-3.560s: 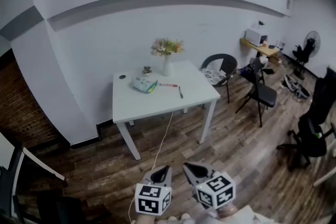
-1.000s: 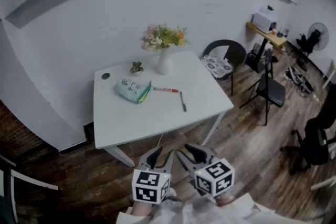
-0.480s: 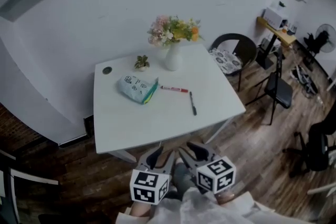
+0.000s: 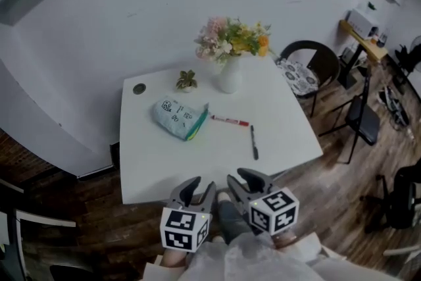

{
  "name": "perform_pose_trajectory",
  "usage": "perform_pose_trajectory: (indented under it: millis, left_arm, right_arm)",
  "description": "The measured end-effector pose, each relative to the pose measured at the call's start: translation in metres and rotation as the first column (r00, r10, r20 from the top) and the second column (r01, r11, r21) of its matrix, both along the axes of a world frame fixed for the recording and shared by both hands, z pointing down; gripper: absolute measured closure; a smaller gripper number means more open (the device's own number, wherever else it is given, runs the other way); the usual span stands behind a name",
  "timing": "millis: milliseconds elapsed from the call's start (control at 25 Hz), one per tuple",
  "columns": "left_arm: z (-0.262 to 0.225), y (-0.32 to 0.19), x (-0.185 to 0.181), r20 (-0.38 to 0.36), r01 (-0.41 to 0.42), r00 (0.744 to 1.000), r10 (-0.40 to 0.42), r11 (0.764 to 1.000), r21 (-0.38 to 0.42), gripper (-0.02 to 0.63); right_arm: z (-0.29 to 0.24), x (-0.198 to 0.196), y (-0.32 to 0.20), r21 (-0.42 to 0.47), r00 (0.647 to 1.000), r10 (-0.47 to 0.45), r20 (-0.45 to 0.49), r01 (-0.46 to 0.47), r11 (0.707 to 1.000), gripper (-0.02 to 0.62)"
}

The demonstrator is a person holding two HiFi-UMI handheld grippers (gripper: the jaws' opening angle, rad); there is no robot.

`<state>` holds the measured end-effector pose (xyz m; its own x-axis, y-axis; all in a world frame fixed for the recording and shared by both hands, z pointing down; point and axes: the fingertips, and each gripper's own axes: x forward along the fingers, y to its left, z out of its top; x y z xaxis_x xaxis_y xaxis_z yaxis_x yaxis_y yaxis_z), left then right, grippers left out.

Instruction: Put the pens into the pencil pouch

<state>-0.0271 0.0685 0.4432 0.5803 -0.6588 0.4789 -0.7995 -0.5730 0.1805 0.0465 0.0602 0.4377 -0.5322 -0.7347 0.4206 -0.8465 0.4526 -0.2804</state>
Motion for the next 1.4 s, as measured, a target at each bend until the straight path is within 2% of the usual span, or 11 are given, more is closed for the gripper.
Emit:
perform_pose_trajectory:
  millis: [200,600,960,1040,1120,1280,1400]
  left_arm:
    - [0.002,-0.051,0.001,0.026,0.042,0.999,-0.042,0.999,-0.009,0.480]
    - [-0.011,-0.151,0.005,0.051,0.151,0.987,-0.153,0.988,0.033,0.479]
    - [0.000,-0.180,0.008,0.081,0.213,0.974,-0.211,0.977,-0.007,0.480]
    - [0.006,-0.181,0.005,0.114,0.215,0.971,-0.211,0.977,-0.016,0.480]
    - [0.013,-0.182,-0.001,0.185,0.206,0.962,-0.202,0.979,-0.004,0.480]
    - [0.026,-0.186,-0.011,0.359,0.160,0.919,-0.162,0.987,0.036,0.480]
    - [0.034,-0.188,-0.015,0.438,0.111,0.891,-0.114,0.993,0.032,0.480]
  right_arm:
    - [-0.001,0.002,-0.051,0.001,0.999,-0.053,0.000,0.053,0.999,0.486]
    - [-0.014,0.010,-0.146,0.031,0.980,-0.194,-0.049,0.195,0.980,0.486]
    - [-0.004,0.014,-0.183,0.005,0.960,-0.269,-0.071,0.270,0.963,0.485]
    - [-0.003,0.015,-0.183,0.002,0.957,-0.280,-0.071,0.281,0.960,0.485]
    - [-0.002,0.015,-0.182,-0.004,0.956,-0.286,-0.067,0.287,0.958,0.486]
    - [0.006,0.016,-0.178,-0.023,0.955,-0.286,-0.079,0.285,0.958,0.486]
    - [0.011,0.016,-0.178,-0.029,0.956,-0.277,-0.093,0.276,0.961,0.486]
